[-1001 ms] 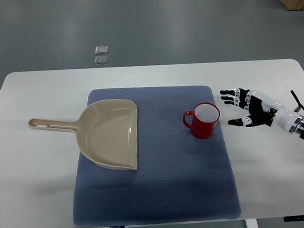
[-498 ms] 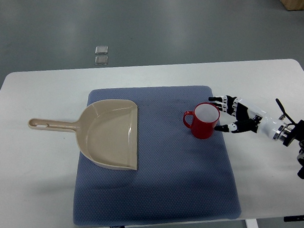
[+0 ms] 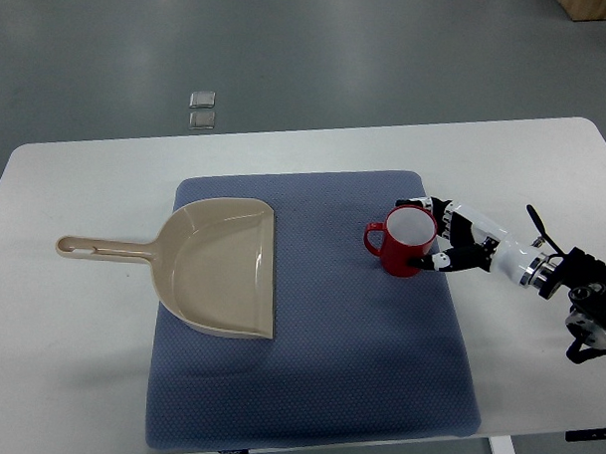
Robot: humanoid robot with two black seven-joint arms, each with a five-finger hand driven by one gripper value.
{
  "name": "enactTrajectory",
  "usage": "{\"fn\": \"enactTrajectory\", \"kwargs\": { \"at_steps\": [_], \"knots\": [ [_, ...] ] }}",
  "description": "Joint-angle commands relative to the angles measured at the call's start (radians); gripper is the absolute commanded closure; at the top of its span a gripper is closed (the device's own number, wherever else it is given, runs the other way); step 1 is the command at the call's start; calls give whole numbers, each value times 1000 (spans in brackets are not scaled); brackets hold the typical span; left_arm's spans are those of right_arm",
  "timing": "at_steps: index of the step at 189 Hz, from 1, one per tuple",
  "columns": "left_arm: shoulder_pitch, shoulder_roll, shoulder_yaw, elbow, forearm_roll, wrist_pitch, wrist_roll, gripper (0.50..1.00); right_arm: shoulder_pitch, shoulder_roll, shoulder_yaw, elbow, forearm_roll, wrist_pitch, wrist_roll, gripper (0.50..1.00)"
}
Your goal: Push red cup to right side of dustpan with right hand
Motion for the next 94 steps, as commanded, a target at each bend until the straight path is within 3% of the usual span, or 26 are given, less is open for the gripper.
{"fn": "enactTrajectory", "kwargs": {
  "at_steps": [1, 94],
  "knots": [
    [0, 0, -1, 0, 0, 0, 0, 500, 1, 11, -11, -1, 0, -19, 0, 564],
    [0, 0, -1, 0, 0, 0, 0, 500, 11, 84, -33, -10, -2, -74, 0, 566]
  ]
}}
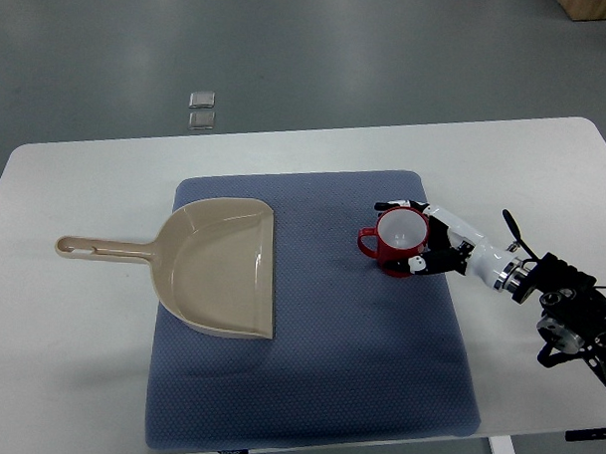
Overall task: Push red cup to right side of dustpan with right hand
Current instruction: 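Push the red mug with the right hand toward the dustpan's edge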
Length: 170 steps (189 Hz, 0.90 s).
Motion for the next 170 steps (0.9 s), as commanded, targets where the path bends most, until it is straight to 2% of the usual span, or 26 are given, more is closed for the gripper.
{"fn": "enactTrajectory", "kwargs": {
  "at_steps": [1, 87, 170],
  "knots": [
    [0, 0, 0, -1, 0, 0, 0, 500, 5, 14, -18, 0, 0, -20, 0, 566],
    [0, 0, 0, -1, 0, 0, 0, 500, 10, 89, -29, 0, 5, -72, 0, 566],
    [0, 0, -1, -1, 0, 0, 0, 500, 7, 124, -31, 0, 6, -75, 0, 566]
  ]
}}
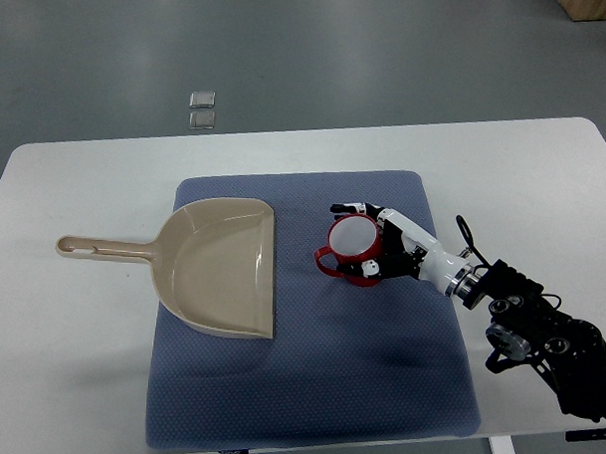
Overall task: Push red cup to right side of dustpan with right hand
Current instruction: 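Push the red mug with the right hand toward the dustpan's edge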
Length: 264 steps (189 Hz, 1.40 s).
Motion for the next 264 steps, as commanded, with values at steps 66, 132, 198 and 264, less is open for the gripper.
{"fn": "enactTrajectory", "kwargs": {
  "at_steps": [66, 132, 198, 264],
  "knots": [
    [0, 0, 0, 0, 0, 0, 0, 500, -17, -5, 0, 0, 6, 3, 0, 566],
    [0, 0, 0, 0, 0, 0, 0, 500, -21, 76, -2, 9, 9, -20, 0, 568],
    [0, 0, 0, 0, 0, 0, 0, 500, -36, 119, -2, 9, 8, -51, 0, 568],
    [0, 0, -1, 0, 0, 0, 0, 500, -37, 141, -2, 11, 8, -66, 0, 568]
  ]
}}
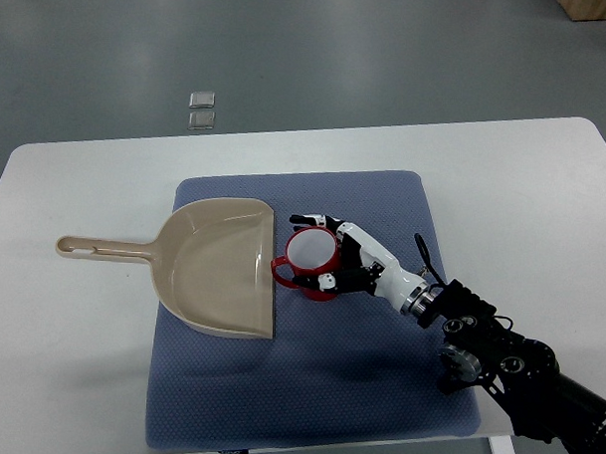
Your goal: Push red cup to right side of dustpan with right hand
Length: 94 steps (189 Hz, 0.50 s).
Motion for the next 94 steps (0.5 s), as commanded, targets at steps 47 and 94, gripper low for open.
{"fn": "enactTrajectory", "kwargs": {
  "at_steps": [47, 94],
  "knots": [
    [0, 0, -1, 0, 0, 0, 0, 500, -6, 0, -1, 5, 0, -18, 0, 568],
    [0, 0, -1, 2, 0, 0, 0, 500, -6, 0, -41, 5, 2, -49, 0, 568]
  ]
}}
